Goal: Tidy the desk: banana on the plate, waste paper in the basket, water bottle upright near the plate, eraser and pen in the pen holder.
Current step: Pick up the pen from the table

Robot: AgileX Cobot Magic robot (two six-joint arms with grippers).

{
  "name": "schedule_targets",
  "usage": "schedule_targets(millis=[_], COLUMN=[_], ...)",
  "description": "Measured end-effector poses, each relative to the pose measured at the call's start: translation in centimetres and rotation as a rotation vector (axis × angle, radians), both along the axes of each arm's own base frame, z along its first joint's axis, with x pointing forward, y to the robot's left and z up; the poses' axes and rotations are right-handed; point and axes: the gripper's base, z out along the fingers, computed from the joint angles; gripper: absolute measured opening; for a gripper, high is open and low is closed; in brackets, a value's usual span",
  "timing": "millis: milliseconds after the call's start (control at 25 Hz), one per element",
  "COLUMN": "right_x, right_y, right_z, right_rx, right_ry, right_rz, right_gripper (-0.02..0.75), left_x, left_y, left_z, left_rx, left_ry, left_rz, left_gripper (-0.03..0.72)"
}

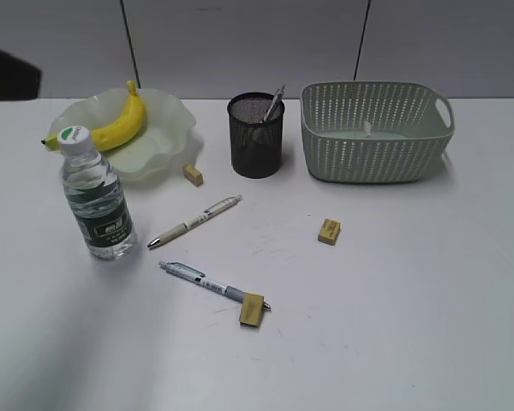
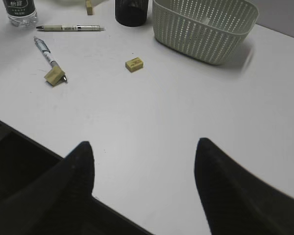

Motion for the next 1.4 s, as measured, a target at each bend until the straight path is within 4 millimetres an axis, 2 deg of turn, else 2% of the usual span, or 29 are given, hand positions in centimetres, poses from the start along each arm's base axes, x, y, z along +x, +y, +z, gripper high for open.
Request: schedule_targets(millis=[160,280,360,520,640,840,960,1160,1400], right_x=[0.0,0.0,0.0,0.0,0.0,0.0,0.0,0.0,0.0], right_y=[-0.1,-0.1,-0.1,-0.1,-0.1,-0.1,-0.1,-0.1,-0.1], right_z=[0.0,0.0,0.0,0.0,0.0,0.0,0.0,0.0,0.0], right_rx=[-0.006,-0.006,-0.006,-0.006,-0.006,-0.006,-0.006,-0.006,-0.006], right_ry=[-0.003,-0.003,-0.003,-0.003,-0.003,-0.003,-0.003,-0.003,-0.003], right_rz=[-0.004,-0.004,-0.004,-0.004,-0.004,-0.004,-0.004,-0.004,-0.004], right_gripper=[0.510,0.510,0.510,0.510,0.510,0.510,0.510,0.510,0.510], left_x=[6.1,9.7,11.3,14.0,15.7,18.0,18.9,19.8,20.6], left_y=[-3.3,-6.7,-9.2,-13.5,-15.6,-17.1,-17.5,-17.8,-17.5], left_z=[0.5,-0.1,-0.8,-3.7,-6.7,-11.9,-14.2,-17.1,-19.6], left_rx=[0.055,0.123,0.194,0.388,0.498,0.586,0.610,0.660,0.666], left_ry=[0.080,0.133,0.158,0.229,0.303,0.398,0.438,0.467,0.498], left_rz=[-0.085,-0.202,-0.288,-0.418,-0.471,-0.494,-0.501,-0.506,-0.485], left_gripper=[0.563,0.563,0.563,0.563,0.563,0.563,0.563,0.563,0.563])
